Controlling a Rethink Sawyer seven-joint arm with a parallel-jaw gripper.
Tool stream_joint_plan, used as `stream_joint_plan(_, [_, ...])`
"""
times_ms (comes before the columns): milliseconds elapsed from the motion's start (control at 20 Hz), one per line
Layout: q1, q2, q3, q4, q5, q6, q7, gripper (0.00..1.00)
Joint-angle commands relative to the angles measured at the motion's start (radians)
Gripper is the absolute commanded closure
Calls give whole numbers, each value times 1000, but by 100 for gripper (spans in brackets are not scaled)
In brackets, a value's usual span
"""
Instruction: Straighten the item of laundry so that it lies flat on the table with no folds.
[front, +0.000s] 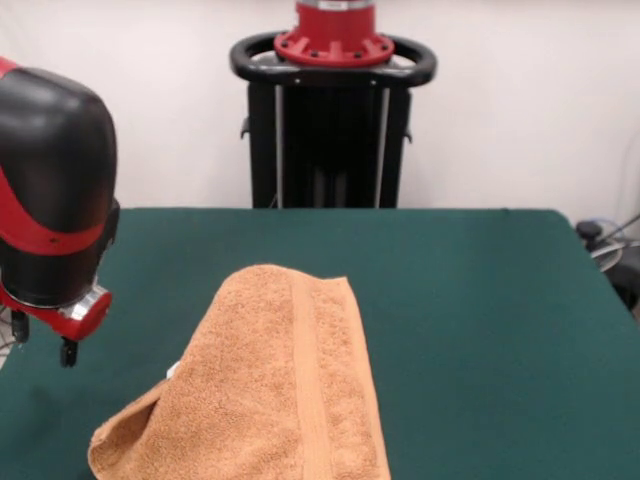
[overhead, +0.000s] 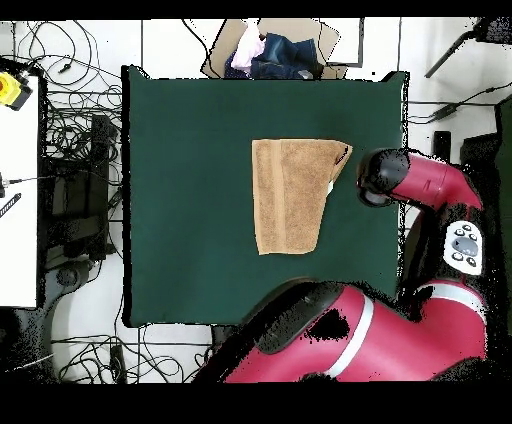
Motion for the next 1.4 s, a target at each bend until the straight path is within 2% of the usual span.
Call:
stream_joint_plan(50, [39, 4, 101, 36, -64, -11, -110, 0])
stream_joint_plan(500, [10, -28, 148, 83, -67, -127, -83, 0])
stream_joint_plan(700, [31, -20, 123, 58, -88, -32, -134, 0])
stream_joint_plan(900, [65, 8, 81, 6, -112, 55, -139, 0])
stream_joint_plan(1400, [125, 39, 36, -62, -150, 155, -92, 0])
